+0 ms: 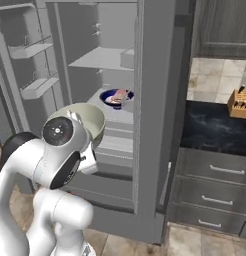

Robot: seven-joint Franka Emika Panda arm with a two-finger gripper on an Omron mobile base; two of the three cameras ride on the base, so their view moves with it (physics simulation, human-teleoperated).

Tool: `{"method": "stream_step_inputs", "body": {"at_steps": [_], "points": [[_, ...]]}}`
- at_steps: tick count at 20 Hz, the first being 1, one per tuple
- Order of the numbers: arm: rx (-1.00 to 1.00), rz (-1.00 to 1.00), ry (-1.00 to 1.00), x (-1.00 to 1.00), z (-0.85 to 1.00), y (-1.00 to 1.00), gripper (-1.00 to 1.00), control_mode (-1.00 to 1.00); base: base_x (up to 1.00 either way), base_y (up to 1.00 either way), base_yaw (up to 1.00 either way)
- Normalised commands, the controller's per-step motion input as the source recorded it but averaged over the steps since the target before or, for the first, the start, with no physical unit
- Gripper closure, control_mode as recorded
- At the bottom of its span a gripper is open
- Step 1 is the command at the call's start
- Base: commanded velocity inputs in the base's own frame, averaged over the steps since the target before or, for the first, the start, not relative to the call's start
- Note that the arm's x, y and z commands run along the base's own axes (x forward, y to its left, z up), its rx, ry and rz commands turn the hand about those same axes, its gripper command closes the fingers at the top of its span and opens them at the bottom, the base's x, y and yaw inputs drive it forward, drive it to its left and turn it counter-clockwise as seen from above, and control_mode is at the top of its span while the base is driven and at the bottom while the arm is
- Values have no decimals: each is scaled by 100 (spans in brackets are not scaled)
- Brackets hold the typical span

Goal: Place the bowl with the potato and mushroom on the top shelf of the fridge. Place the bowl with the fish and steak on the second highest shelf of the fridge.

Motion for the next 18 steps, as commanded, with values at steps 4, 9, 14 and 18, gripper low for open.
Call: {"method": "stream_step_inputs", "body": {"at_steps": [4,9,14,18], "points": [[0,0,0,0,0,0,100,100,19,39,-1],[0,0,0,0,0,0,100,100,51,28,-3],[0,0,0,0,0,0,100,100,56,50,0],[0,0,0,0,0,0,100,100,54,39,-3]]}}
